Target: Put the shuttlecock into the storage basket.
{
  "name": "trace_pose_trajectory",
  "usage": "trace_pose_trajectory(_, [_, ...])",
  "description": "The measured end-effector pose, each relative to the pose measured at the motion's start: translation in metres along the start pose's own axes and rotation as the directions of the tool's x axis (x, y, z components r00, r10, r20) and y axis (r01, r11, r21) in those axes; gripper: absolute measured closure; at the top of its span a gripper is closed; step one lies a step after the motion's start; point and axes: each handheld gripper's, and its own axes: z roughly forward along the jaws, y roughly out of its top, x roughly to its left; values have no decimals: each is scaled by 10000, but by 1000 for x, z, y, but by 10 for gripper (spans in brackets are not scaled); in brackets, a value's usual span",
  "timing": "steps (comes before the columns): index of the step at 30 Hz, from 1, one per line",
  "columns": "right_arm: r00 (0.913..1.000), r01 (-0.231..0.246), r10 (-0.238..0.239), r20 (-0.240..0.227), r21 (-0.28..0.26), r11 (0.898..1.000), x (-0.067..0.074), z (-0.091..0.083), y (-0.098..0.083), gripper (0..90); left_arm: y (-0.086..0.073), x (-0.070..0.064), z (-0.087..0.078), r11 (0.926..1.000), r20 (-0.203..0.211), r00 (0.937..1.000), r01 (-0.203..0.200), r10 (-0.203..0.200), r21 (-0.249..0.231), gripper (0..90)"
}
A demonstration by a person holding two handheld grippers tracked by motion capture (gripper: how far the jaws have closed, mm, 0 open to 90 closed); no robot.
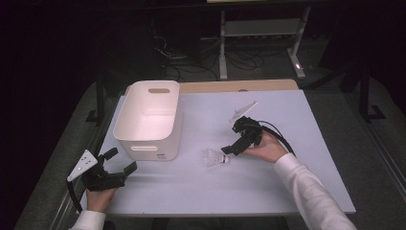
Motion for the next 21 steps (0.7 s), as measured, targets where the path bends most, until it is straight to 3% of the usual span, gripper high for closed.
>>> trace_pose_trajectory(11, [9968,698,-691,-408,175,9974,9,5,-1,0,0,0,0,10000,12,10000,-21,21,-18,0])
trace_pose_trajectory(14, [9966,613,-595,-565,313,9976,8,5,-3,0,0,0,0,10000,18,10000,-10,10,-32,0])
trace_pose_trajectory(16, [9934,1031,-1016,-532,270,9943,6,6,-5,0,0,0,0,10000,11,10000,-35,35,-5,0])
trace_pose_trajectory(21, [9900,1274,-1237,-683,537,9904,6,9,-9,0,0,0,0,10000,-2,10000,-5,5,3,0])
